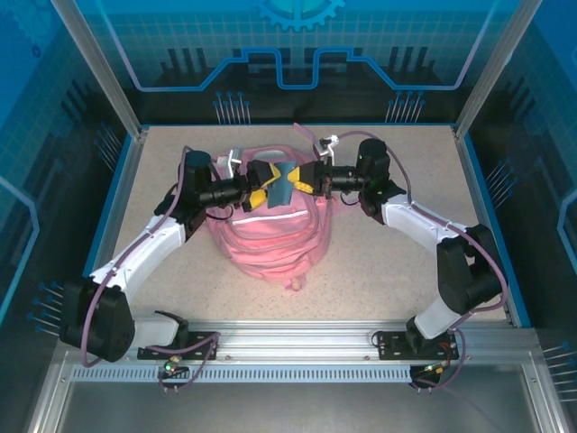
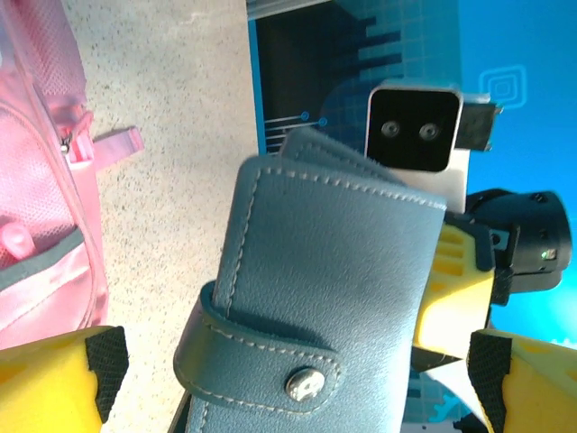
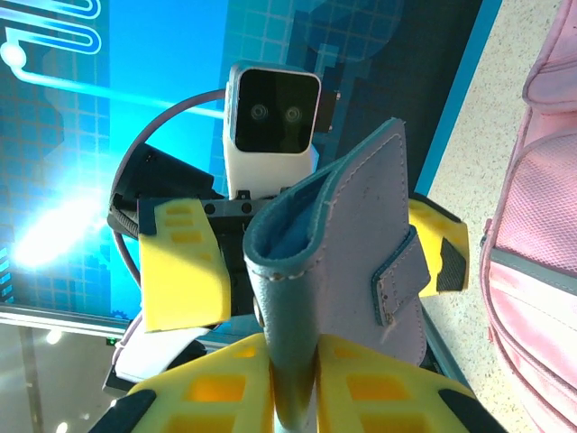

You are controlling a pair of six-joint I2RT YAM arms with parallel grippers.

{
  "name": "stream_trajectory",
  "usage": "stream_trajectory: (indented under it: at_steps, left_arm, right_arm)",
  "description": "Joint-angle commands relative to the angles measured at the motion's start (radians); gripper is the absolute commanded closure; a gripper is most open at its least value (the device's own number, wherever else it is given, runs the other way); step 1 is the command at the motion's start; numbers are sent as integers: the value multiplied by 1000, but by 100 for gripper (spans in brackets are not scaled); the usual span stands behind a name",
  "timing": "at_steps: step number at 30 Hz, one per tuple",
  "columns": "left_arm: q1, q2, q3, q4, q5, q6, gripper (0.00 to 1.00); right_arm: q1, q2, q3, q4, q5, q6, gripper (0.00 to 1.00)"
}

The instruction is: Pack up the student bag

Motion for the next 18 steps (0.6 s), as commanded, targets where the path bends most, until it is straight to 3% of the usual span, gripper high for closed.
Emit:
stream_trajectory:
  at_steps: [1, 5, 7, 13, 16, 18]
  left_arm:
    - [-1, 15, -25, 89, 33, -55, 1]
    - [-4, 10, -21, 120, 51, -65, 1]
    - [-4, 5, -16, 119, 60, -64, 6]
    - [-4, 1, 4, 39, 47, -26, 50]
    - [-4, 0, 11, 5, 39, -3, 62]
    - [-4, 0, 12, 0, 38, 3, 67]
  right_arm:
    - [13, 15, 6, 59, -28, 23, 82]
    - [24, 41, 8, 79, -23, 45, 82]
    - [27, 55, 9, 99, -21, 60, 82]
    - [32, 62, 17, 37, -14, 20, 71]
    - [36, 38, 43, -141, 0, -91, 58]
    - [39, 26, 62, -234, 7, -156, 55]
